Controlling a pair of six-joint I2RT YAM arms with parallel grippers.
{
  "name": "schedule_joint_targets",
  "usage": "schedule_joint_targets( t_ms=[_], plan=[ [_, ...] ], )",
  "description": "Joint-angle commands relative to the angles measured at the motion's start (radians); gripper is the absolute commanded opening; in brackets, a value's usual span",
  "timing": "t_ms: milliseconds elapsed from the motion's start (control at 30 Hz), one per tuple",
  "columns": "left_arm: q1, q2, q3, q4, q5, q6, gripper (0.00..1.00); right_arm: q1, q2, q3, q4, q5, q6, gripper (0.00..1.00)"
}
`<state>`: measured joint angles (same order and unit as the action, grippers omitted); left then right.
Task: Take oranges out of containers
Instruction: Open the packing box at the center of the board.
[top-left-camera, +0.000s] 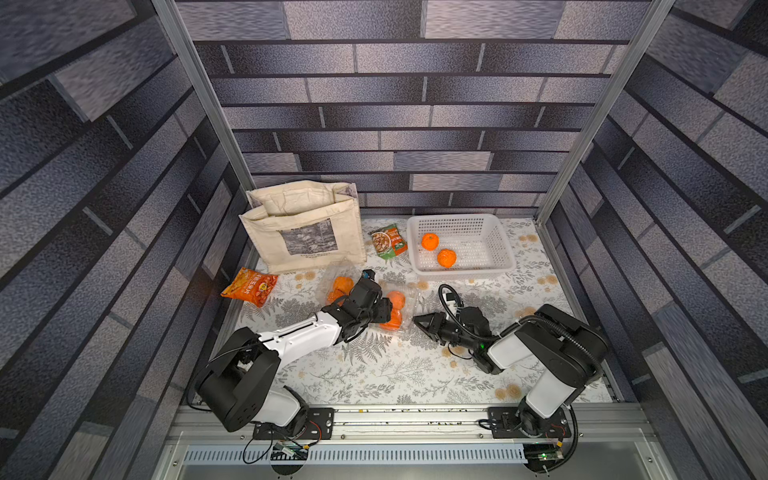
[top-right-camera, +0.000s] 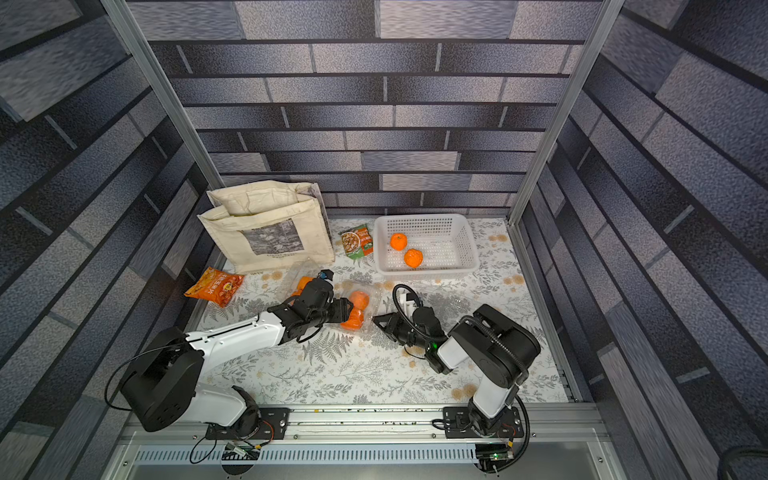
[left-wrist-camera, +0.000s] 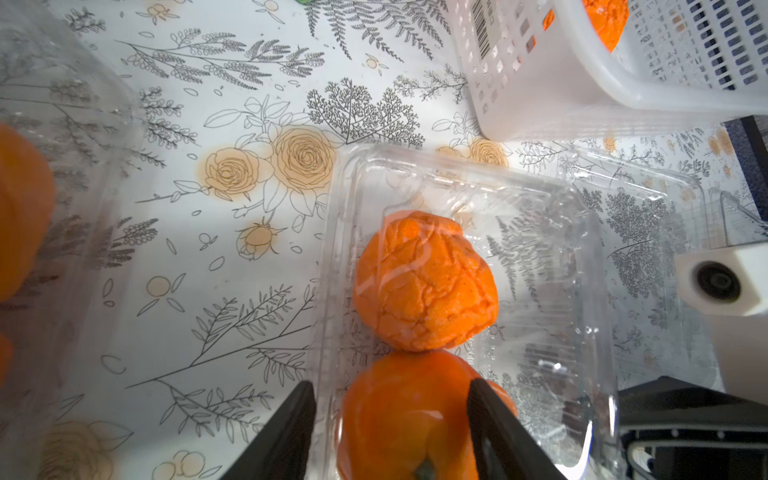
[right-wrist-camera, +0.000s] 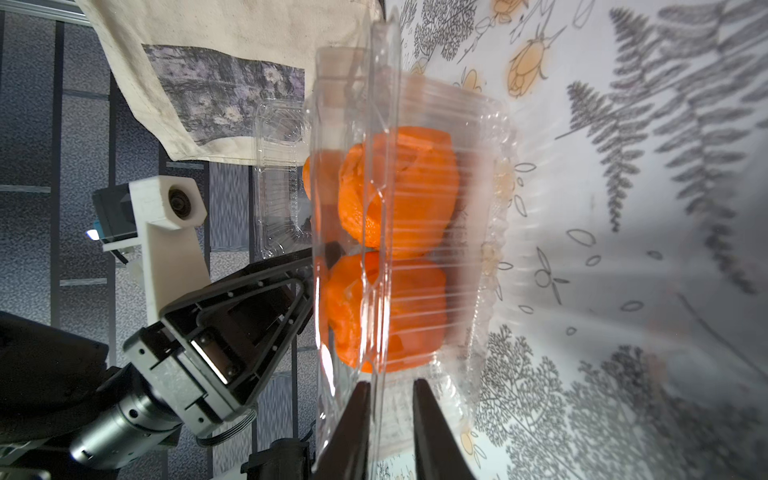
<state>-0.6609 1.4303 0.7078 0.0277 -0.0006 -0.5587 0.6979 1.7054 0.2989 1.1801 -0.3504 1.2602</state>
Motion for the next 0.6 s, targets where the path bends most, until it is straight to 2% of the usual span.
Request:
schedule_joint_targets(
  t_ms=[0,567],
  plan=[
    [-0.003,0.034,0.009,-0.022,0.047,-0.016,0.6,-0.002,0.015,0.002,0.07,-0.02,0.001,0.21],
    [-0.014,0.116,0.055,-0.035,0.121,-0.02,0.57,0.001,0.11,0.065,0.141,-0.012,0.024,0.27]
  ],
)
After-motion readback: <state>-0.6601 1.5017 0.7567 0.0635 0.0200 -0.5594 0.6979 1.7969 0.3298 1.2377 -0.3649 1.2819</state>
